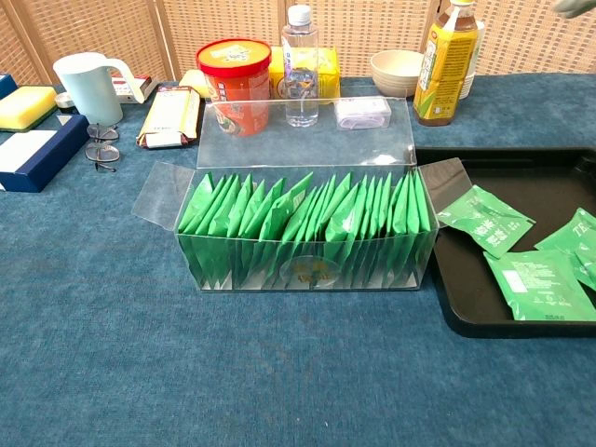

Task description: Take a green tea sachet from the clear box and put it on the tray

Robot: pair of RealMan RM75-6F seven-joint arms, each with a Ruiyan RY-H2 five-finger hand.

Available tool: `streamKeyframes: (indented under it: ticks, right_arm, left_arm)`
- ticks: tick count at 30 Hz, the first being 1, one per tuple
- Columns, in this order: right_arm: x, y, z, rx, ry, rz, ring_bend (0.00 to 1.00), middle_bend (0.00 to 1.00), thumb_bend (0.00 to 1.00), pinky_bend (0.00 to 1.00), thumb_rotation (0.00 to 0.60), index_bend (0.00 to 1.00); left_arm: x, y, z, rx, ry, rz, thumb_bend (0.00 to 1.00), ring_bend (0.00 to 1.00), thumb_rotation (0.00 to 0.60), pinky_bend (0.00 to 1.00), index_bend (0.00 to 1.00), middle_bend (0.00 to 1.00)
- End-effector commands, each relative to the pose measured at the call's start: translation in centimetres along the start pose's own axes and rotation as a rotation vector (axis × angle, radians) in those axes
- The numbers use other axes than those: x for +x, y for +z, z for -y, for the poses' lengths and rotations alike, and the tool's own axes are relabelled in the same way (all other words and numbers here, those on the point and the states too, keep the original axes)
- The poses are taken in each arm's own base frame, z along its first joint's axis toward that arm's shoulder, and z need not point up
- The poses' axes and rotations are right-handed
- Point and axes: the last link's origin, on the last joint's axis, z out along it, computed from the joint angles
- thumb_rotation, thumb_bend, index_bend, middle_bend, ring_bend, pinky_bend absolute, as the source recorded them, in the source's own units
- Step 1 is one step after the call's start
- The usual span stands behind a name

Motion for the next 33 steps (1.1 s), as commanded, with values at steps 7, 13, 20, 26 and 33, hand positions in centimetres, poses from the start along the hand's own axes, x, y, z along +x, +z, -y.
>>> streamKeyframes:
  ticks: [7,13,20,26,33]
  right_arm:
    - [-0.6,-3.8,-1.4,-0.176,0.011,-0.029,0.00,0.04,0.27,0.00,0.600,0.03]
    - [-1.6,-6.7,-2.0,-0.264,0.024,-0.032,0.00,0.07,0.27,0.00,0.600,0.07]
    - [-3.3,-10.4,-2.5,-0.355,0.017,-0.017,0.00,0.09,0.27,0.00,0.600,0.12]
    - [-4.2,-12.7,-2.5,-0.406,0.027,-0.036,0.00,0.09,0.27,0.00,0.599,0.12]
    - [-4.4,-14.1,-2.4,-0.434,0.036,-0.060,0.00,0.09,0.27,0.00,0.600,0.12]
  left_arm:
    - [-1.5,-1.4,0.6,0.041,-0.011,0.057,0.31,0.20,0.600,0.30,0.25,0.25]
    - [-3.0,-2.6,0.8,0.067,-0.024,0.097,0.31,0.20,0.600,0.30,0.25,0.25]
    - [-4.6,-3.6,1.0,0.092,-0.022,0.124,0.31,0.21,0.600,0.30,0.26,0.25]
    - [-5.5,-4.0,0.9,0.096,-0.027,0.121,0.31,0.21,0.600,0.30,0.26,0.25]
    - [-5.2,-4.1,1.1,0.101,-0.039,0.093,0.31,0.21,0.600,0.30,0.26,0.25]
